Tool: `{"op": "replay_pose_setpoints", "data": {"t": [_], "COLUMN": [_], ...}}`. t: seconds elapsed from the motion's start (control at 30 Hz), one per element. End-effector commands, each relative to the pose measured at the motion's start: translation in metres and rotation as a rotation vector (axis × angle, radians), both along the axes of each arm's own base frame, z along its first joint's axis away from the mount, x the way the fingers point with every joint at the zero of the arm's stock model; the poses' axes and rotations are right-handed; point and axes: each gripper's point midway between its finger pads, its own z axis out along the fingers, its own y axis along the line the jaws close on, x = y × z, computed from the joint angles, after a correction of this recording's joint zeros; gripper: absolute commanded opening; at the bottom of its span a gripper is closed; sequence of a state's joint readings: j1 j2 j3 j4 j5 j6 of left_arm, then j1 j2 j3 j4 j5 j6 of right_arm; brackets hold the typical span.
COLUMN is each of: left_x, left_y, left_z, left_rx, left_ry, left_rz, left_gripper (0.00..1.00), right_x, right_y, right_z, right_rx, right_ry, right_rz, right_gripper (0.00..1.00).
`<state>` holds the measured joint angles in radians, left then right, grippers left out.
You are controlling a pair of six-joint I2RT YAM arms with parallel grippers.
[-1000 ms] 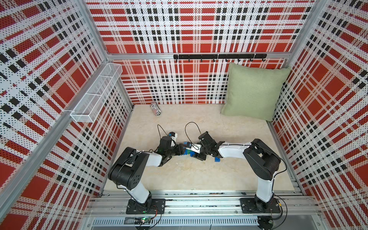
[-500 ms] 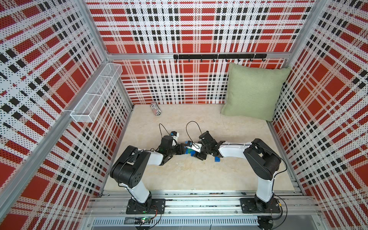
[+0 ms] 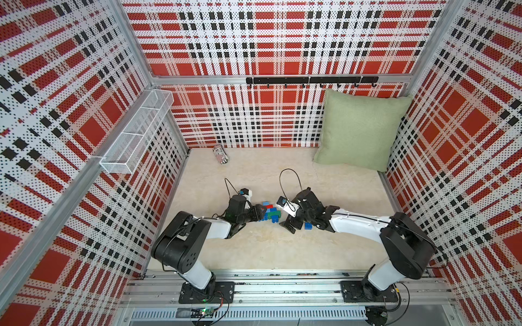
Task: Assemble a heart with lego
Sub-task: Adjust the lego brick at the center of the board, then pick up the lego brick from the center of the board.
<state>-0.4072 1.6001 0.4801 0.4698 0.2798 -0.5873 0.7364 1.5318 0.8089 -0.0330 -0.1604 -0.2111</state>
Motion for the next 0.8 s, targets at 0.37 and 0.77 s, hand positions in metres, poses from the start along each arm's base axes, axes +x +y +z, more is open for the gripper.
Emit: {"op": "replay_pose_setpoints", "data": {"t": [0.37,0.77], "left_x": [-0.06,-0.047], "left_y": [-0.024,-0.009], "left_z": [0.019,0.057], "left_rx": [-0.111,-0.053], "left_ry": [-0.018,-0.115], "left_rz": [0.058,0.068], "left_gripper": [0.65,0.65], "right_x": [-0.027,-0.028], "right_y": [-0.099,-0.088], "right_z": [-0.016,-0.056], "right_rx": [0.088,-0.076], "right_ry": [0.337,0.308], "right_rz": [-0.832,-0.873], "right_gripper": [0.98,0.66]}}
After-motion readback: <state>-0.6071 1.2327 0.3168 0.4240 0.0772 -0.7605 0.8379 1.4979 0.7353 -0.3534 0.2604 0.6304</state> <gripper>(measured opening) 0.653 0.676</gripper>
